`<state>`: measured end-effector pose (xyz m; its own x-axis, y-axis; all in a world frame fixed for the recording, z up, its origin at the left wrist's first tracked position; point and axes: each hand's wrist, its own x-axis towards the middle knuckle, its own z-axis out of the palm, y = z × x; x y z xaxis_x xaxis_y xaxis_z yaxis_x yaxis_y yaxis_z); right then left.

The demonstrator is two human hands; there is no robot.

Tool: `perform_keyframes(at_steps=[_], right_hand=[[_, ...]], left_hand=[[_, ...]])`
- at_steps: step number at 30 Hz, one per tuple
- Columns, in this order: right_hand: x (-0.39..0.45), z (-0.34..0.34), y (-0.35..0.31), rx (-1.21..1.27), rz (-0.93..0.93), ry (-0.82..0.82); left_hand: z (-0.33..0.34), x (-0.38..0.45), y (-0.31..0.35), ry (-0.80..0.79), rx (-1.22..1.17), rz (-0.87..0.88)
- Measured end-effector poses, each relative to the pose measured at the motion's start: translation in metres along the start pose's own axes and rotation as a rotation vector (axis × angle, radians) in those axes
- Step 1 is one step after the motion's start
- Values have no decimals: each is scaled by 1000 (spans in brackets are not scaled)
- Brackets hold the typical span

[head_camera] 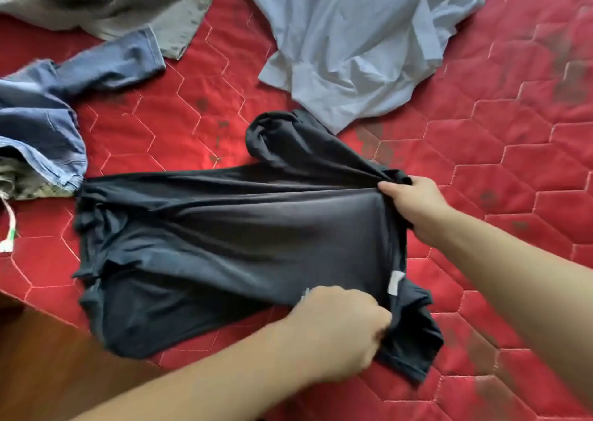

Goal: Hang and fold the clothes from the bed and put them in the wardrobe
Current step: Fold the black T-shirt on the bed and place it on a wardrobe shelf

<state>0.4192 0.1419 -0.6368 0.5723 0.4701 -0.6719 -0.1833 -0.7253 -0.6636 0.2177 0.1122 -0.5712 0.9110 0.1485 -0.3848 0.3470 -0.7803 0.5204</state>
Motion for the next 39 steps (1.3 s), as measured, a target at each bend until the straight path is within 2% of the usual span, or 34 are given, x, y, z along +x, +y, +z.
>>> perform_keyframes(at_steps=[4,6,8,14,16,22,25,29,32,34,36,39], right_hand=[[-12,-89,-28,-17,-108,122],[-27,-134,-52,-42,-156,174],[-46,-178,-79,-56,-188,175],[-128,-297,-186,19,-225,138],[-164,-336,-221,30,-293,154],[-271,-429,-296,52,-496,228],[-305,-457,-314,105,-598,262],[-334,-471,-304,-203,-643,214],[-336,-480,-281,-244,-756,341],[-330,-483,-265,-216,-762,412],[-324,-484,-250,-264,-686,384],[-324,-491,-237,-290,-647,369]], left_hand=[[-25,2,-32,29,81,-293],[-59,4,-40,128,54,-380],[-106,8,-37,239,46,-396],[-278,17,29,345,101,-233],[-335,18,63,441,20,-149],[-468,-5,167,637,20,35],[-511,-9,201,834,38,120],[-535,-5,227,938,142,172],[-526,3,226,1028,123,190],[-510,11,221,907,140,168],[-494,18,215,757,173,131],[-489,25,212,775,136,142]])
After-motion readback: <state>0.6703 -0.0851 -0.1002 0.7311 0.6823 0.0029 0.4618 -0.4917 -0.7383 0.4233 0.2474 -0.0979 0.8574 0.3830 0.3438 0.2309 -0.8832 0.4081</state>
